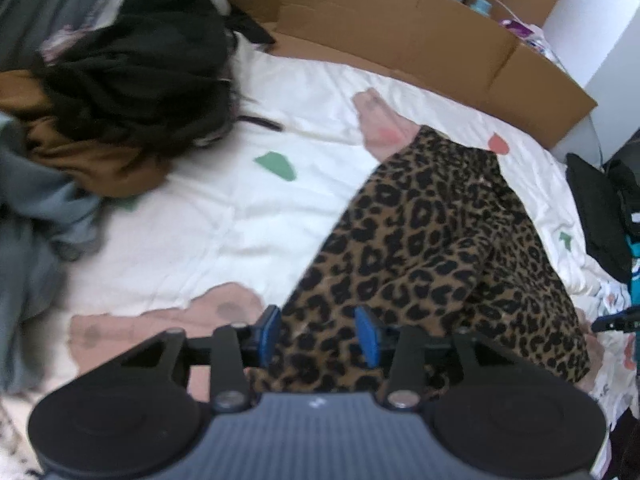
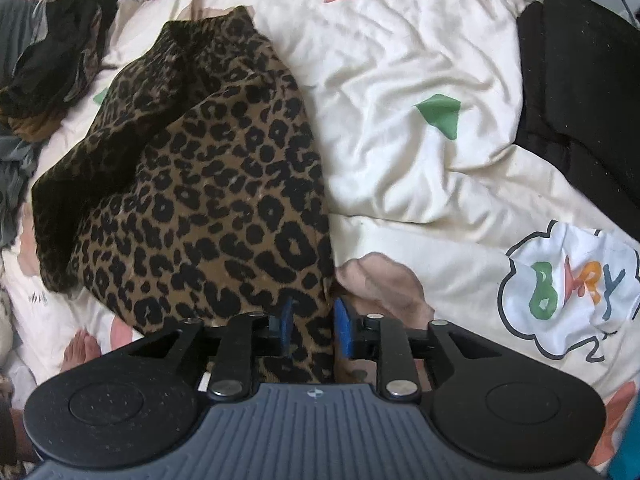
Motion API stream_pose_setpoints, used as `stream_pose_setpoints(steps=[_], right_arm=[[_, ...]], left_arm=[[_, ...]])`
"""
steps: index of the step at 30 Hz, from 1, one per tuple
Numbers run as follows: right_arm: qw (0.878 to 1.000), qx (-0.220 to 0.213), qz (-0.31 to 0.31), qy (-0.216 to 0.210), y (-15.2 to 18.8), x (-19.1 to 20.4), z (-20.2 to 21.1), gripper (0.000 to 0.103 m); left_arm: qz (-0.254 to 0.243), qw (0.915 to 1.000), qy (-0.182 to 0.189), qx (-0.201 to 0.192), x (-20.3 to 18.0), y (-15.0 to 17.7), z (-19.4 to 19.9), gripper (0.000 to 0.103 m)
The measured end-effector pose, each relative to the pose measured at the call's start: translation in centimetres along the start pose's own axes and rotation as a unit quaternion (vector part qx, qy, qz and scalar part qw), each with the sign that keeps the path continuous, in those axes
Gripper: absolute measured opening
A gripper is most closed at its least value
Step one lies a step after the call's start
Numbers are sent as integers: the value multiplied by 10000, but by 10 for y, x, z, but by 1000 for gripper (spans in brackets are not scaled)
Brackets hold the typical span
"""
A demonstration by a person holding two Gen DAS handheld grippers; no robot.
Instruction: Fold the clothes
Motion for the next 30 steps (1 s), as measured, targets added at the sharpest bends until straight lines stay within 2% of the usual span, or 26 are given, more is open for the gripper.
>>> stream_pose_setpoints(steps=[4, 12, 22, 25, 30], right_arm=[[9997, -212, -112, -74, -6, -4, -4, 39], [9983, -434, -170, -339, -23, -2, -14, 39], [9970, -727, -133, -210, -53, 0, -27, 39], [9960, -830, -165, -289, -63, 0, -28, 39], [9948, -951, -91, -342, -81, 6, -32, 39]], left_arm=[[-310, 9994, 156, 30, -27, -10, -18, 46], [-889, 9951, 423, -13, -80, -26, -44, 48], [-1665, 9841, 616, -61, -139, -50, -68, 52], [-1895, 9801, 591, 0, -153, -56, -83, 56], [-2323, 9717, 360, 227, -167, -58, -115, 56]])
Point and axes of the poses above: each gripper's, at about its wrist camera, not at the fingertips, and z roughly against the way its jaws point, x to its left, y to its underside, the point moved 8 cm from there along -z, roughly the way its jaws point, and after that the axes turned 10 degrees about x, right-handed, at the moved point
